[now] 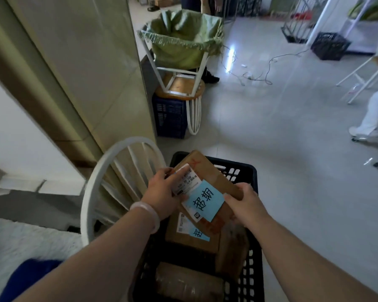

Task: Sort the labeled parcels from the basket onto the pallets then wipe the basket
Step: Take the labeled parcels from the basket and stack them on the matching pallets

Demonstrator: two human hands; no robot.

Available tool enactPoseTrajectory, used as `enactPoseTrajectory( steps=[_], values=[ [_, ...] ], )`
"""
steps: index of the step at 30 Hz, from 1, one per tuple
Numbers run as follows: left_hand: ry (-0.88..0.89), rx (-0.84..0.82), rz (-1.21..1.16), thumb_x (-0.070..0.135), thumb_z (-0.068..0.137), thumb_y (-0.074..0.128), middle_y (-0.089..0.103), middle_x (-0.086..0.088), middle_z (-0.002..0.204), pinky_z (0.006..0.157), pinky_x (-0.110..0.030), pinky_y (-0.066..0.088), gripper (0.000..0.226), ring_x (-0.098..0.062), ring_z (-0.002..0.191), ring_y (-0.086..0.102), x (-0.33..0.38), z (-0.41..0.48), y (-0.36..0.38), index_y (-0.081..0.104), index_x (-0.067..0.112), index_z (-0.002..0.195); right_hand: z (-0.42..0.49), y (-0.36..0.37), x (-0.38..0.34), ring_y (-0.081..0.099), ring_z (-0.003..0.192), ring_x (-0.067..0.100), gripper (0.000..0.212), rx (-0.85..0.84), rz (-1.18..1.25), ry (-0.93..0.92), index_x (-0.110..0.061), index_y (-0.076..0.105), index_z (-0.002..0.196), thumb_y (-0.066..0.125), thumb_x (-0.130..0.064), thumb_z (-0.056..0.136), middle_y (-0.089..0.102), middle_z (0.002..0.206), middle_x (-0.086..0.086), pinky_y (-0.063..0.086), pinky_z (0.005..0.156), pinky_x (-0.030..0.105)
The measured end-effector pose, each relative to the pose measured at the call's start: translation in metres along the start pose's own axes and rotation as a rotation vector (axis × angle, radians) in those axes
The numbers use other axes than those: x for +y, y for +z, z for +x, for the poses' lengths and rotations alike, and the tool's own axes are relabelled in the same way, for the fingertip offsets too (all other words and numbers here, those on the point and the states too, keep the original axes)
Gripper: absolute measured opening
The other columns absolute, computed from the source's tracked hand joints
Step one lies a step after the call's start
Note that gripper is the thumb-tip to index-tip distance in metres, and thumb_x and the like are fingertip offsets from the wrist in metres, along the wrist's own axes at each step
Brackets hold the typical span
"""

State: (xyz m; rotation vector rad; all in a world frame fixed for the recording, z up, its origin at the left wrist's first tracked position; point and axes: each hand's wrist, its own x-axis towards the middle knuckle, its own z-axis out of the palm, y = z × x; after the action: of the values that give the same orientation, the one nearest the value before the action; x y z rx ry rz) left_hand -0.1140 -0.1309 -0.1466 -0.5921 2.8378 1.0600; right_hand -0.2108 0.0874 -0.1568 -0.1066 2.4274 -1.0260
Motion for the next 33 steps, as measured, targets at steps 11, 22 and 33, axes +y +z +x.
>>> enactPoseTrajectory(
  steps=[11,22,33],
  values=[
    [0.216,-0.027,0.065,0.016,0.083,0.075,0.03,-0.001,0.143,0.113,-0.034,0.036,0.077,-0.024,0.135,0.033,-0.014,-0.048,-0.053,0.038,0.048,0.142,-0.076,0.007,-0.03,0.057,0.102,0.015,0.047,-0.047,-0.111,-0.086,-0.029,0.049,0.132,0.06,-0.049,0.092,0.056,0.117,-0.005,0.052,0.08,0.033],
    [0.194,0.073,-0.08,0.038,0.084,0.072,-0.01,0.008,0.162,0.116,-0.049,0.026,0.082,-0.028,0.15,0.003,-0.009,-0.081,-0.07,0.018,0.058,0.143,-0.106,0.034,-0.042,0.062,0.097,0.011,0.042,-0.024,0.259,-0.097,-0.037,0.041,0.141,0.052,-0.041,0.1,0.063,0.11,-0.013,0.053,0.076,0.033],
    [0.152,-0.012,-0.312,0.029,0.074,0.083,-0.011,0.008,0.161,0.12,-0.039,0.022,0.114,-0.021,0.15,-0.002,-0.019,-0.116,-0.049,-0.003,0.064,0.141,-0.124,0.047,-0.061,0.06,0.101,0.016,0.061,0.058,0.054,-0.213,-0.043,0.015,0.15,0.044,-0.054,0.097,0.052,0.125,-0.004,0.057,0.08,0.041]
  ],
)
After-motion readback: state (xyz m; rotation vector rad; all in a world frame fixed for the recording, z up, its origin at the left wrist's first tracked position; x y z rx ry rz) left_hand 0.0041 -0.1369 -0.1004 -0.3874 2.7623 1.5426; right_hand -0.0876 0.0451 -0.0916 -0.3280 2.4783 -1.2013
